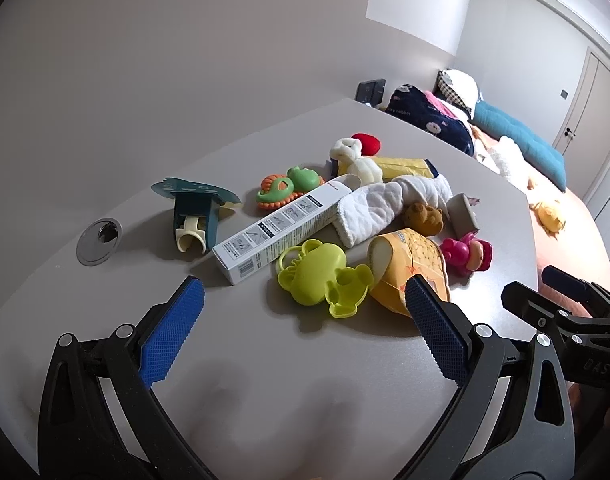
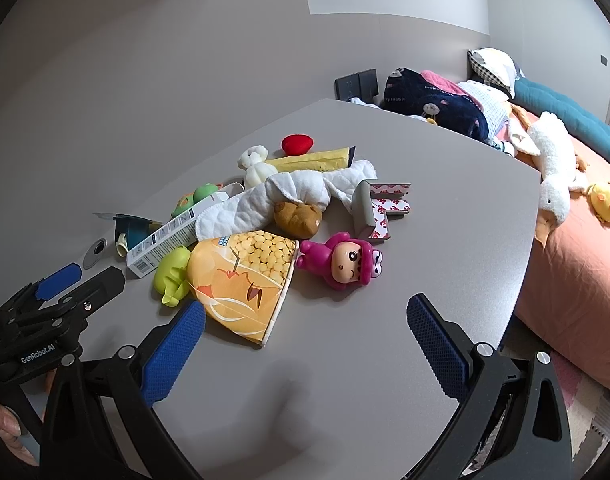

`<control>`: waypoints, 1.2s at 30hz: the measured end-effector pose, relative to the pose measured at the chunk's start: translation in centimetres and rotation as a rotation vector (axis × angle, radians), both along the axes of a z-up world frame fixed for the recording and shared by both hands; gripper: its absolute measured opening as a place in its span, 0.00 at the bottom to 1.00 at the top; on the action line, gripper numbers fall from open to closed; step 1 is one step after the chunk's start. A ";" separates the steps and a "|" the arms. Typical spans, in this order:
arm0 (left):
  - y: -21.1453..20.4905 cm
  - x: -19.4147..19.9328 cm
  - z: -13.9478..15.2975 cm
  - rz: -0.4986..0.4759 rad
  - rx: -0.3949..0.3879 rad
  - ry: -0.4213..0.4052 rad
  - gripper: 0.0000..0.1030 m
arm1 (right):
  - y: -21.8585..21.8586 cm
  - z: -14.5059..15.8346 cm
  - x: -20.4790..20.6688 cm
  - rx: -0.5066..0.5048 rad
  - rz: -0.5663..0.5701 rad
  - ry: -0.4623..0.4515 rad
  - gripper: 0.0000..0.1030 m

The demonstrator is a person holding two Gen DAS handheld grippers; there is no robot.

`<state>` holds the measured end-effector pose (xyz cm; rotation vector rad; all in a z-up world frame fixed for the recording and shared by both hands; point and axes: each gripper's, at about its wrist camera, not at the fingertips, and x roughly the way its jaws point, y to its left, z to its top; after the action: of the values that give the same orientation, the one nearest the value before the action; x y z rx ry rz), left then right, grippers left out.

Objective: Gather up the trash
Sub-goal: 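Approach the toy pile with both tools open, then grasp the yellow-green frog toy with the left tool while the right tool grasps the pink doll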

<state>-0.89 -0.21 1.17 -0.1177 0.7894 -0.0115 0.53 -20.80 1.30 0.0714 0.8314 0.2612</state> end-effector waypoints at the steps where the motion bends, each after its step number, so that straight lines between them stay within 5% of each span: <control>1: 0.0 -0.1 -0.1 -0.002 0.002 0.000 0.94 | 0.0 0.0 0.1 -0.001 -0.001 -0.001 0.98; 21: -0.6 1.2 -2.2 -0.020 0.045 0.070 0.94 | -1.0 -1.2 1.1 -0.012 -0.021 0.029 0.98; 27: -0.3 2.4 -3.3 -0.020 0.032 0.100 0.84 | -1.5 -2.2 2.5 -0.010 -0.036 0.046 0.97; 36: -0.3 5.1 -4.4 -0.028 0.023 0.132 0.84 | -1.3 -3.8 5.4 -0.038 -0.046 0.077 0.93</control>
<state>4.23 -0.46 -3.23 -0.0861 0.9228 -0.0216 5.95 -22.14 -2.49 0.0654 0.9100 0.2009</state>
